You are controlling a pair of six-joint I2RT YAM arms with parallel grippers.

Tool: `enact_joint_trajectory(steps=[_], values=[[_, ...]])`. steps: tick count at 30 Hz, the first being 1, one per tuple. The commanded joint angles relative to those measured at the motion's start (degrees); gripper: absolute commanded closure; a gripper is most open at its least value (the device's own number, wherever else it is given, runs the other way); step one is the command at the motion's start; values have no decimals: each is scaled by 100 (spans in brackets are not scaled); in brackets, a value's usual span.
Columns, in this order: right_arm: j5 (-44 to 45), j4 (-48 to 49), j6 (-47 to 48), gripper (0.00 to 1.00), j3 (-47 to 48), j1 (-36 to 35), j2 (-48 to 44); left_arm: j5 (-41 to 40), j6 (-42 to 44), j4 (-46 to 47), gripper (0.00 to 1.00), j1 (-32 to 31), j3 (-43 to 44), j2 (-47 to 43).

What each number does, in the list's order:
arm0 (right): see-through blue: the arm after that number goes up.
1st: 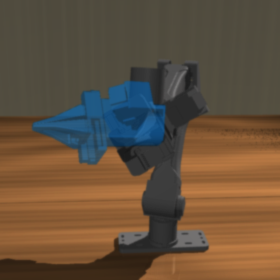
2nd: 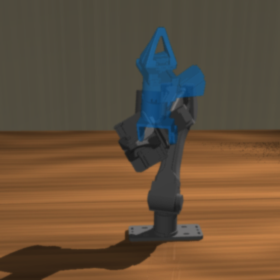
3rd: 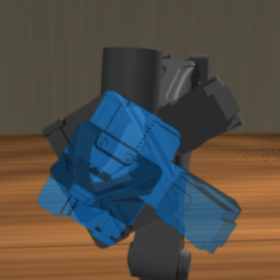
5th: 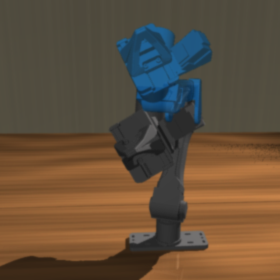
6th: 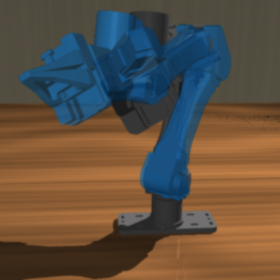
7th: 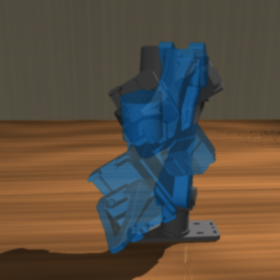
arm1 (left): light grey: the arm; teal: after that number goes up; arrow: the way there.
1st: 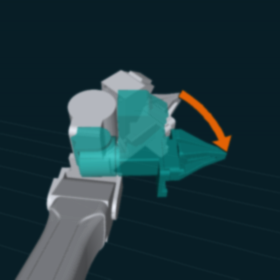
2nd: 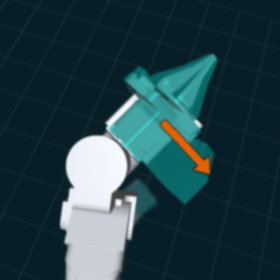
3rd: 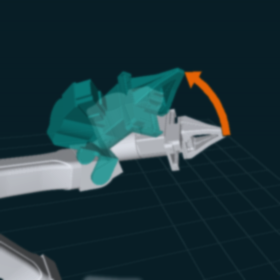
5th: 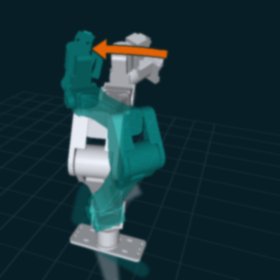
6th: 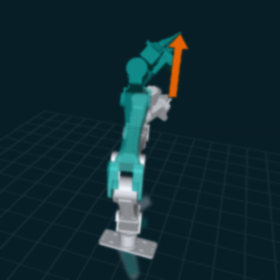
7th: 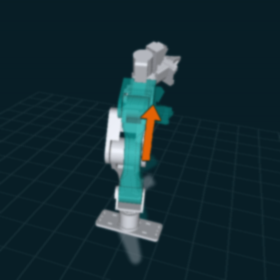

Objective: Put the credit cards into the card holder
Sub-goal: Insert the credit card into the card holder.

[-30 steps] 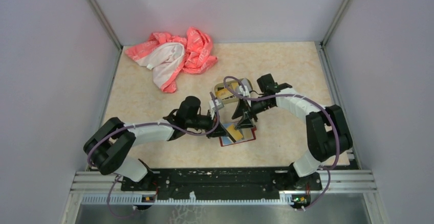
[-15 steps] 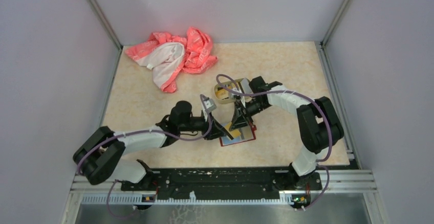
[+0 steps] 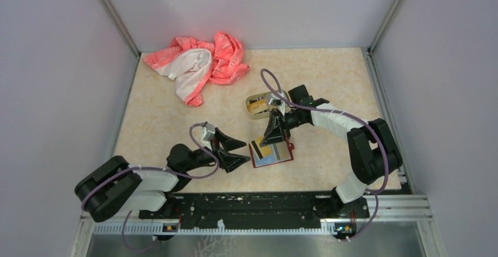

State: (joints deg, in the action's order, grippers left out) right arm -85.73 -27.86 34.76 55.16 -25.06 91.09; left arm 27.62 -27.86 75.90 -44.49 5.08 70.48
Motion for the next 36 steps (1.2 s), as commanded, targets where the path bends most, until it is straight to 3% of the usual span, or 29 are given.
enact_joint_trajectory(steps=[1, 7, 16, 18, 22, 26, 28, 31, 36], values=[[-635, -204, 238, 100, 224, -8, -154, -13, -474, 1904, 25, -11, 76, 695], [-478, -375, 413, 100, 296, -8, -149, -58, -562, 2650, 44, -84, 482, 1645], [-227, -14, 21, 100, 238, -12, -124, -71, -549, 2673, 55, -230, 740, 1840], [-177, 201, -172, 100, 183, -8, -159, -77, -564, 2670, 64, -231, 748, 1830], [-33, 844, -779, 100, -37, -8, -274, -84, -599, 2683, 99, -227, 756, 1842], [224, 1564, -1348, 100, -306, -25, -457, -246, -661, 2684, 100, -227, 695, 1843], [411, 1724, -1416, 83, -364, -25, -533, -448, -829, 2651, 100, -185, 591, 1860], [917, 833, -631, 57, -63, 112, -670, -136, -1675, 2036, 100, 232, 555, 1844], [1619, 503, -415, 48, 123, 977, -1079, 942, -2843, 427, 100, 641, 760, 1930]])
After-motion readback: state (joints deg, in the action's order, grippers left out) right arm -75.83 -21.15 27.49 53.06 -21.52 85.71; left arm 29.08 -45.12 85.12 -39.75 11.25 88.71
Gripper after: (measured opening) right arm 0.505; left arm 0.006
